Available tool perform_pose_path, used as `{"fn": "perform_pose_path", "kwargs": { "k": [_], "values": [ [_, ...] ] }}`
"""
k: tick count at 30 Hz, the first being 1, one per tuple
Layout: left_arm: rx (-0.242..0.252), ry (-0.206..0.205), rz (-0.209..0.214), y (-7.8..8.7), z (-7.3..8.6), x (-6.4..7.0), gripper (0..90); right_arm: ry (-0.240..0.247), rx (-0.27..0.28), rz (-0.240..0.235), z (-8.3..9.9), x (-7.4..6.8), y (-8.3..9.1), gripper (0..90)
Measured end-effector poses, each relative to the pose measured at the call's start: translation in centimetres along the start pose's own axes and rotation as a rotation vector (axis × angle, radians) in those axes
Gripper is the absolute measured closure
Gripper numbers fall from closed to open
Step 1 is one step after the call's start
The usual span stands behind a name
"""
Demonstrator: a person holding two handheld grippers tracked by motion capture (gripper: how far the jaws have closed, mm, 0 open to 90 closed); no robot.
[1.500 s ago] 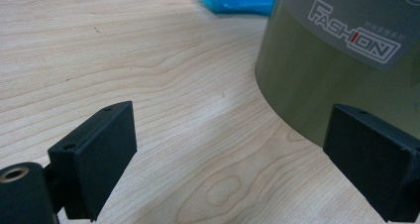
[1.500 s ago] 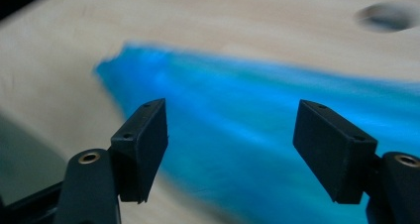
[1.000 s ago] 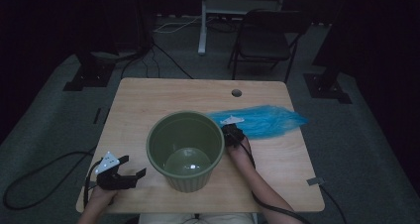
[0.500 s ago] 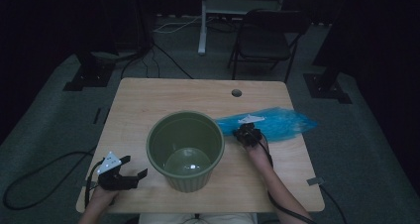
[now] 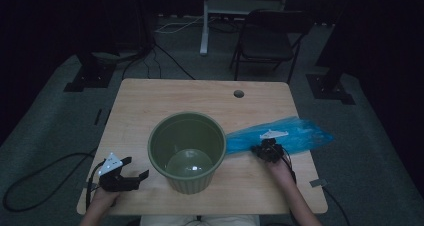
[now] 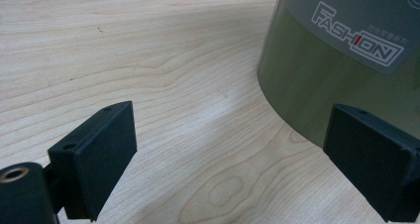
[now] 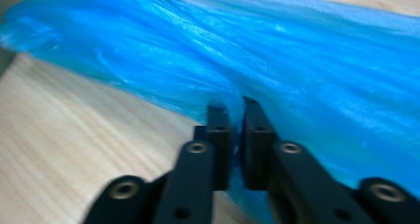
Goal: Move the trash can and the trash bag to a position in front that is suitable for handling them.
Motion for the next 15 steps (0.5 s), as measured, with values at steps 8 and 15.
{"fn": "perform_pose_path", "kwargs": {
  "k": [8,15],
  "values": [
    [-0.001,0.001,0.002,0.1,0.0,0.0,6.9,-0.063,0.057,-0.045,-0.5,-0.6,2.9,41.3],
    [0.002,0.000,0.007,0.0,-0.1,0.1,6.9,-0.168,0.174,0.095,-2.4,3.8,6.4,26.4]
  ]
}}
Point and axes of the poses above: each handheld gripper's, and its own axes: y roughly backward along the jaws, z roughly out of its underside, x roughly to its right, the point moved 3 cm from there along -y, roughly forward along the jaws, and after that the axes turned 12 degrees about x, right-handed, at the moved point
